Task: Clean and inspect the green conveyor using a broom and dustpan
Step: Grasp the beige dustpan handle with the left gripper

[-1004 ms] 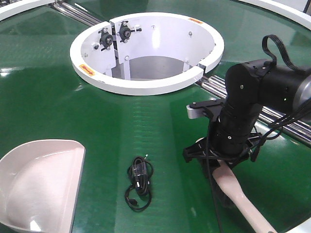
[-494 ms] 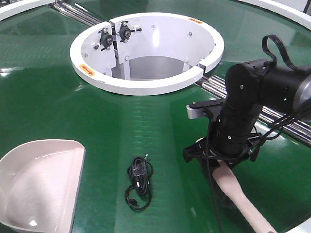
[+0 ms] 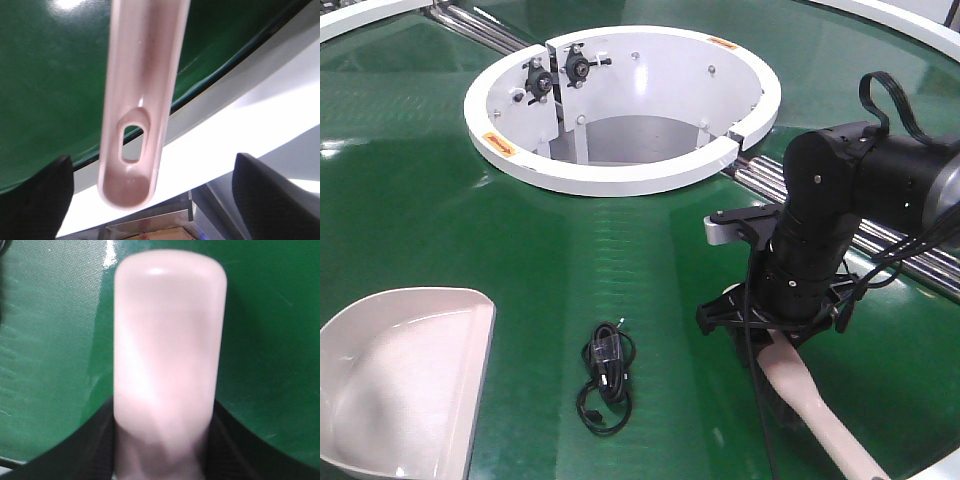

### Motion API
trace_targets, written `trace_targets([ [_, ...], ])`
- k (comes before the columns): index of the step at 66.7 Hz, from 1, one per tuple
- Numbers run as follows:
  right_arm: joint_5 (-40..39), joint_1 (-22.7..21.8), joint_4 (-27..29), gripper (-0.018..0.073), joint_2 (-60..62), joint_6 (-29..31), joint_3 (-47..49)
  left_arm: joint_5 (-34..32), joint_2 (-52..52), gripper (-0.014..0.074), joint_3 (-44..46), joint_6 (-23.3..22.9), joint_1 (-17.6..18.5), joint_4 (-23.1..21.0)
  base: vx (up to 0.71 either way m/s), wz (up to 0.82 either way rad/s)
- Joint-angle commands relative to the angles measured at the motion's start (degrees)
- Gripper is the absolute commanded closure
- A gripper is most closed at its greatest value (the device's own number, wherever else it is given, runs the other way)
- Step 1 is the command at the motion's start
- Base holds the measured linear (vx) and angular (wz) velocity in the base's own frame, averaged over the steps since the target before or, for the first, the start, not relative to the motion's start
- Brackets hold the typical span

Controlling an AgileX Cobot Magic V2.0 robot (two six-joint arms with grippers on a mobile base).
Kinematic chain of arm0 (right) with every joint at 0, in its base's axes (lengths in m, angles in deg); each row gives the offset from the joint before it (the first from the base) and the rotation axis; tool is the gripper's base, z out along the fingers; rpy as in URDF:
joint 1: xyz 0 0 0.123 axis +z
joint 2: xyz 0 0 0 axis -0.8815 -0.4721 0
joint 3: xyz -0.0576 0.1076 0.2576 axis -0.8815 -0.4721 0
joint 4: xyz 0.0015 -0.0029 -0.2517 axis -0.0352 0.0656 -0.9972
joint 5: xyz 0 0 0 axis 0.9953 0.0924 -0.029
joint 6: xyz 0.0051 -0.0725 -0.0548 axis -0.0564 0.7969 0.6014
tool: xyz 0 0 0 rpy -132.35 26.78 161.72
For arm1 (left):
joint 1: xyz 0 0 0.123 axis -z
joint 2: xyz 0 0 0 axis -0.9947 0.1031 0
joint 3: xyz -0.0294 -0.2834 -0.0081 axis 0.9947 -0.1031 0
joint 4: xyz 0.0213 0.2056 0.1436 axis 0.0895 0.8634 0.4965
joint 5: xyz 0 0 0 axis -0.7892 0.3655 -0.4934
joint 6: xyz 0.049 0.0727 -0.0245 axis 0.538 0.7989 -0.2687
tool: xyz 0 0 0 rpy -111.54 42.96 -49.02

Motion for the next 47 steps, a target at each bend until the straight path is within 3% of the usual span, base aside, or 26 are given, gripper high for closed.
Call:
trace_targets([
  [1, 0.4, -0.2, -0.1, 0.0564, 2.8, 0.0, 1.6, -0.5, -0.3, 0.0002, 1.1, -0.4, -0.3, 0.1, 0.00, 0.00],
  [34, 0.3, -0.2, -0.1, 0.0564, 2.8, 0.0, 1.6, -2.5, 2.3, 0.0007, 1.1, -0.5, -0.3, 0.2, 0.00, 0.00],
  [47, 0.3, -0.2, -0.1, 0.0564, 2.8, 0.0, 1.6, -2.4, 2.3, 0.0099, 1.3, -0.5, -0.3, 3.0, 0.00, 0.00],
])
